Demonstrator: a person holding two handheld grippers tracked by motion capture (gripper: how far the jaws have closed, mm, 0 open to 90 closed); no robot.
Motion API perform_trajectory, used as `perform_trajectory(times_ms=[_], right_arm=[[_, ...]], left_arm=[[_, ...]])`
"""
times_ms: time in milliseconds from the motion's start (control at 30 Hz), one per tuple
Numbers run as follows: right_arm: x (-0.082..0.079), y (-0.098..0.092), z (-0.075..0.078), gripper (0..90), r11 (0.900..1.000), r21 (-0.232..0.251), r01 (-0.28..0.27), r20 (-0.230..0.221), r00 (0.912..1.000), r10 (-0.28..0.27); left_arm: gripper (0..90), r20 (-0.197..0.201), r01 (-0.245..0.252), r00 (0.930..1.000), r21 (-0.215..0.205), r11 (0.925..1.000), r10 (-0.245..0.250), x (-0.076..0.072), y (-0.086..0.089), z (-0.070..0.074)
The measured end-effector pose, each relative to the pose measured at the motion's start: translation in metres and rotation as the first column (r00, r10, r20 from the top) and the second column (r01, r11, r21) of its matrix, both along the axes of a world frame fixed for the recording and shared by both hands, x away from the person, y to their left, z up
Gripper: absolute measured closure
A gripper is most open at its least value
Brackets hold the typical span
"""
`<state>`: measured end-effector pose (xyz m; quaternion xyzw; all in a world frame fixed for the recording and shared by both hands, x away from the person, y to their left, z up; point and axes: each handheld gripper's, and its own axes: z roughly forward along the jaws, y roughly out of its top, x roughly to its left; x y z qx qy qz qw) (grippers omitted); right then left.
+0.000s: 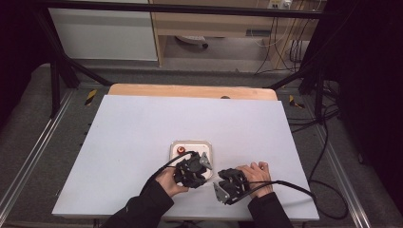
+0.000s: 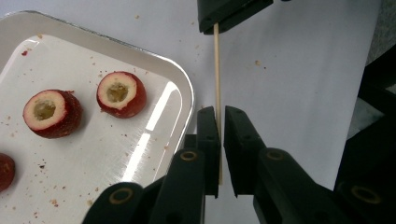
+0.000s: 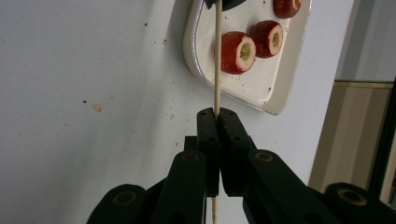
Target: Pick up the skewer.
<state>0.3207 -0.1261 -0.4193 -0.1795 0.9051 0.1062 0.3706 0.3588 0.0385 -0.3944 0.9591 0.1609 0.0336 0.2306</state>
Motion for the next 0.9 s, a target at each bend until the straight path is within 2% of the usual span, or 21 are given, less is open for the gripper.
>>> perform_trajectory(times_ms=[167, 267, 400, 500, 567, 633, 700, 733, 767, 800, 833, 900], right_arm=[[-0.001, 0.005, -0.002, 89.1, 0.998, -0.065, -0.021, 0.040, 0.9989, 0.024], [-0.002, 0.006, -0.005, 89.1, 0.997, -0.077, -0.025, 0.052, 0.9982, 0.030], [-0.003, 0.006, -0.005, 89.0, 0.996, -0.087, -0.028, 0.057, 0.9978, 0.033], [-0.003, 0.005, -0.004, 88.4, 0.998, -0.057, -0.009, 0.036, 0.9993, 0.012], [-0.002, 0.003, -0.001, 83.4, 1.000, 0.004, -0.001, 0.020, 0.9998, 0.001], [0.002, 0.000, 0.002, 72.9, 0.997, 0.074, 0.038, -0.013, 0.9992, -0.037], [0.005, -0.005, 0.005, 66.0, 0.983, 0.149, 0.104, -0.072, 0.9930, -0.094], [0.007, -0.009, 0.006, 62.0, 0.974, 0.187, 0.129, -0.102, 0.9886, -0.111], [0.009, -0.013, 0.008, 57.8, 0.961, 0.224, 0.162, -0.146, 0.9805, -0.131], [0.011, -0.016, 0.009, 53.6, 0.945, 0.258, 0.200, -0.184, 0.9706, -0.156], [0.013, -0.020, 0.010, 50.1, 0.924, 0.294, 0.246, -0.222, 0.9574, -0.185], [0.019, -0.029, 0.013, 42.2, 0.880, 0.345, 0.326, -0.314, 0.9237, -0.220]], left_arm=[[87.1, 0.009, 0.002, 1.0000, 0.029, 0.9996, -0.002, -0.001, -0.005, -0.005], [87.5, -0.001, -0.008, 1.0000, 0.042, 0.9991, 0.008, -0.001, -0.007, -0.007], [88.7, 0.009, -0.013, 0.9999, 0.049, 0.9987, 0.013, -0.002, -0.009, -0.007], [89.0, 0.015, -0.017, 0.9997, 0.037, 0.9992, 0.017, -0.003, -0.006, -0.006], [89.0, 0.025, -0.011, 0.9996, 0.038, 0.9992, 0.010, -0.004, -0.003, -0.005], [89.0, 0.038, -0.029, 0.9989, 0.027, 0.9992, 0.028, -0.005, 0.002, -0.005], [88.9, 0.045, -0.044, 0.9981, 0.024, 0.9988, 0.043, -0.006, 0.008, -0.006], [88.9, 0.047, -0.048, 0.9978, 0.020, 0.9987, 0.047, -0.005, 0.012, -0.006], [88.9, 0.047, -0.052, 0.9976, 0.016, 0.9985, 0.051, -0.005, 0.016, -0.006], [88.9, 0.052, -0.058, 0.9970, 0.010, 0.9983, 0.057, -0.005, 0.021, -0.006], [88.9, 0.057, -0.062, 0.9965, 0.009, 0.9980, 0.061, -0.005, 0.025, -0.006], [88.8, 0.067, -0.080, 0.9945, -0.007, 0.9968, 0.081, -0.006, 0.033, -0.006]])
